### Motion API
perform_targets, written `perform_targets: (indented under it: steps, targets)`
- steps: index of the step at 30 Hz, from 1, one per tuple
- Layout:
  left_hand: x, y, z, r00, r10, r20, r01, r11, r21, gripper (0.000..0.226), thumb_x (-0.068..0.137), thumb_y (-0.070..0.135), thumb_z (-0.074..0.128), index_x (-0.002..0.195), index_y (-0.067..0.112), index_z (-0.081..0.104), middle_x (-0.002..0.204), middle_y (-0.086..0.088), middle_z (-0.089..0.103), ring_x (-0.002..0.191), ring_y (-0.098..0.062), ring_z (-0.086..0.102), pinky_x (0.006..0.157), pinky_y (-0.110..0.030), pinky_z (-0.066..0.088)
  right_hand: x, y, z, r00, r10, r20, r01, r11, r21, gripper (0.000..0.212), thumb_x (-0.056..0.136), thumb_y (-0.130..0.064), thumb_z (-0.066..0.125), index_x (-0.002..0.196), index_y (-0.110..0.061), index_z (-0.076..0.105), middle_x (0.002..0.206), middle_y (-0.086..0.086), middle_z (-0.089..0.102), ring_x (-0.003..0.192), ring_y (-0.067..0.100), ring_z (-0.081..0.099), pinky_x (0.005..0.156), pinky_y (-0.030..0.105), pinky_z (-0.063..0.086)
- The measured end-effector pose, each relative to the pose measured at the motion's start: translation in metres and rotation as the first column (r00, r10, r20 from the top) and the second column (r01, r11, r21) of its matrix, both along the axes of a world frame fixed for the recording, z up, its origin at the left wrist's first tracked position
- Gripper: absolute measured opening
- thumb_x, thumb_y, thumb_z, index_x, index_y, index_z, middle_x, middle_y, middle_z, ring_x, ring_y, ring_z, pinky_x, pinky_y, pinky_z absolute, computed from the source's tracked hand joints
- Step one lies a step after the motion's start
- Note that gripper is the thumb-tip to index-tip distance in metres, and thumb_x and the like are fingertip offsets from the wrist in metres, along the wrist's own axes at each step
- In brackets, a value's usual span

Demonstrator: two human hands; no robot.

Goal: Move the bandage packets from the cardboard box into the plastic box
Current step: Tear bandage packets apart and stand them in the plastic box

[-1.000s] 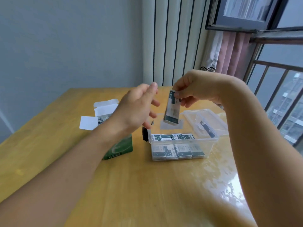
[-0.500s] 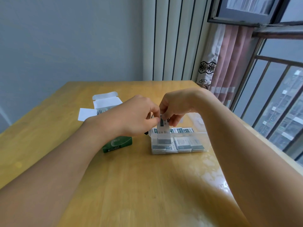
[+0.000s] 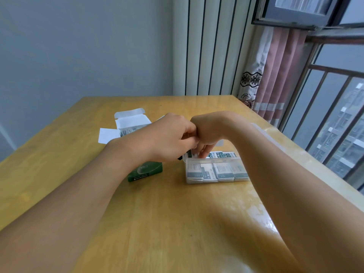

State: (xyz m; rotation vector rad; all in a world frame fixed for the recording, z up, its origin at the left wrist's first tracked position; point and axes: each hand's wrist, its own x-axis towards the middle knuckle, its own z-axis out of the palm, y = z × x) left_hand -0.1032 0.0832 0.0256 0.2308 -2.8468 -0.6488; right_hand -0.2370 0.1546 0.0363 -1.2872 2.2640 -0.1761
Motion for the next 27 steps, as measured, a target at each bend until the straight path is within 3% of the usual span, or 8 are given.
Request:
perform_targets:
  steps: [3,6,9,15,19,23,27]
  targets:
    - [0.001,0.001,0.001,1.000,-0.002,0.012,0.002,1.000,0.015,0.029,0.100,0.027,0.056,0.075,0.025,0.072,0.056,0.018,0.059,0.055,0.000,0.054,0.049,-0.012,0.036,0.000,0.001,0.000,1.000,0.003,-0.010,-0.003,1.000,0.013,0.015,0.091,0.002,0.065,0.082,-0.010,0.066,0.092,0.008,0.074,0.068,0.012,0.073,0.059,0.018,0.057]
    - [0.002,0.002,0.002,1.000,-0.009,0.021,0.009,1.000,0.025,0.031,0.101,0.029,0.054,0.077,0.025,0.073,0.065,0.012,0.065,0.063,-0.005,0.061,0.058,-0.024,0.048,0.000,0.002,0.000,1.000,-0.016,0.016,0.016,1.000,0.009,0.007,0.090,-0.003,0.069,0.086,-0.008,0.067,0.090,0.008,0.075,0.071,0.013,0.075,0.063,0.020,0.059]
    - [0.003,0.002,0.004,1.000,-0.003,0.016,0.003,1.000,0.007,0.035,0.105,0.025,0.046,0.079,0.020,0.070,0.063,0.010,0.062,0.063,-0.007,0.057,0.060,-0.026,0.045,0.000,0.002,0.000,0.999,-0.030,0.042,0.030,1.000,0.001,0.009,0.088,-0.006,0.073,0.089,-0.009,0.065,0.088,0.006,0.075,0.070,0.011,0.074,0.067,0.021,0.060]
    - [0.003,0.005,0.005,1.000,-0.011,-0.006,0.011,1.000,0.010,0.036,0.108,0.024,0.035,0.089,0.013,0.063,0.065,0.009,0.058,0.067,-0.010,0.056,0.065,-0.028,0.046,0.000,0.005,0.000,0.993,-0.048,0.112,0.052,0.998,-0.034,0.025,0.087,0.000,0.071,0.110,-0.007,0.063,0.103,0.007,0.070,0.078,0.014,0.073,0.055,0.014,0.056]
    - [0.003,0.003,0.004,0.999,-0.029,-0.025,0.029,0.999,0.026,0.035,0.108,0.024,0.035,0.084,0.016,0.058,0.066,0.005,0.061,0.069,-0.013,0.060,0.067,-0.030,0.048,0.000,0.010,0.002,0.988,-0.022,0.154,0.028,0.999,-0.037,0.023,0.090,0.003,0.067,0.089,-0.019,0.061,0.104,0.000,0.066,0.076,0.010,0.072,0.054,0.012,0.053]
    - [0.003,0.001,0.004,0.998,-0.036,-0.047,0.038,0.998,0.041,0.034,0.108,0.024,0.036,0.086,0.015,0.060,0.064,0.006,0.063,0.068,-0.010,0.061,0.062,-0.022,0.047,0.000,0.013,0.006,0.986,-0.006,0.165,0.014,0.999,-0.047,0.024,0.090,0.005,0.066,0.089,-0.019,0.062,0.101,-0.001,0.066,0.070,0.009,0.074,0.063,0.017,0.057]
    - [0.005,-0.001,0.012,0.996,-0.044,-0.078,0.048,0.997,0.053,0.034,0.108,0.027,0.036,0.087,0.017,0.060,0.063,0.002,0.066,0.060,-0.006,0.057,0.057,-0.017,0.043,0.002,0.015,0.013,0.990,0.022,0.139,-0.015,0.999,-0.047,0.021,0.090,-0.002,0.068,0.096,-0.021,0.064,0.122,0.002,0.064,0.080,0.018,0.077,0.087,0.029,0.057]
